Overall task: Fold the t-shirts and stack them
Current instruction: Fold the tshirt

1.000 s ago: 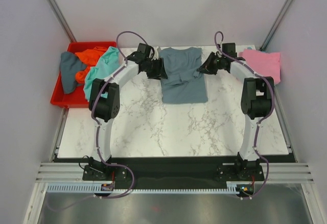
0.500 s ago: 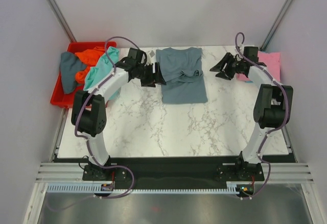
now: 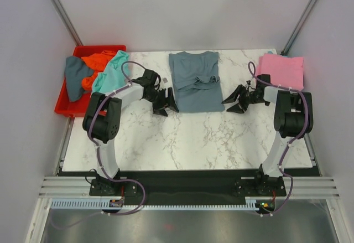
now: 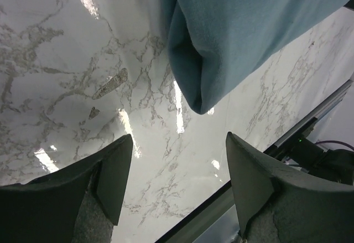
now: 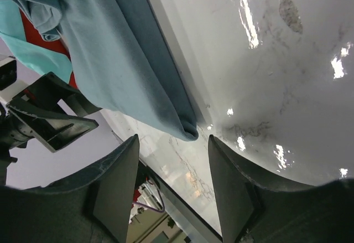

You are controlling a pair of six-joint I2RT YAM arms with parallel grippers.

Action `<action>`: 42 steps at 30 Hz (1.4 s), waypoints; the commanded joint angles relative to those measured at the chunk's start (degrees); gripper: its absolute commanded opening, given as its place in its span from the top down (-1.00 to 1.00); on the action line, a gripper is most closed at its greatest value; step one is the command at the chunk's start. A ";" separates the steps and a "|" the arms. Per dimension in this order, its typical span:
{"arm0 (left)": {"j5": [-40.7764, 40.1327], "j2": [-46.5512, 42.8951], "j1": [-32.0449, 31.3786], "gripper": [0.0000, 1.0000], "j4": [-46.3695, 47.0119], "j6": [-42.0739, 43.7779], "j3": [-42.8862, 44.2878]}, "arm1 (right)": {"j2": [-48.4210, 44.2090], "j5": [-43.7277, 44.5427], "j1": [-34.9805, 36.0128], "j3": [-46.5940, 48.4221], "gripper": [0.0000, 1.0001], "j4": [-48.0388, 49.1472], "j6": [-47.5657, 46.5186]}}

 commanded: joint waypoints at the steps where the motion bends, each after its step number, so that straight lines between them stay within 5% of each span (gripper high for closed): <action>1: 1.59 2.09 -0.38 -0.51 1.24 -1.84 0.57 | 0.59 -2.36 -0.11 -0.58 -0.21 1.75 0.81; 8: 1.59 5.96 -1.44 -0.51 1.24 -1.84 3.11 | 1.55 -1.75 0.07 -1.90 -0.18 1.66 0.89; 9: 6.63 6.32 -1.61 -0.51 10.29 -10.80 3.99 | 1.64 -1.75 0.15 -1.90 -0.18 1.74 0.98; 27: 6.69 9.22 -1.96 -0.13 10.55 -10.80 5.75 | 5.86 -0.08 4.11 1.35 -0.15 3.32 1.07; 30: 6.77 9.13 -2.05 0.11 10.55 -10.98 5.84 | 6.30 0.36 4.28 1.96 0.08 3.68 0.90; 32: 6.69 8.87 -2.05 0.30 10.29 -10.98 5.75 | 6.22 0.89 4.11 2.40 0.48 3.68 0.11; 33: 6.51 8.70 -1.96 0.62 10.12 -10.98 5.75 | 6.13 1.15 4.02 2.67 0.59 3.50 -0.16; 36: 6.07 7.29 -1.96 0.96 9.50 -10.80 5.14 | 4.37 1.33 3.93 3.19 0.82 2.81 -0.86; 38: 6.24 5.11 -2.05 0.96 9.32 -10.45 4.09 | 2.19 1.59 3.76 3.55 0.98 1.92 -2.09; 42: 6.77 -1.30 -2.14 0.96 9.41 -9.92 1.63 | -3.61 2.38 3.76 3.46 1.00 -0.80 -3.59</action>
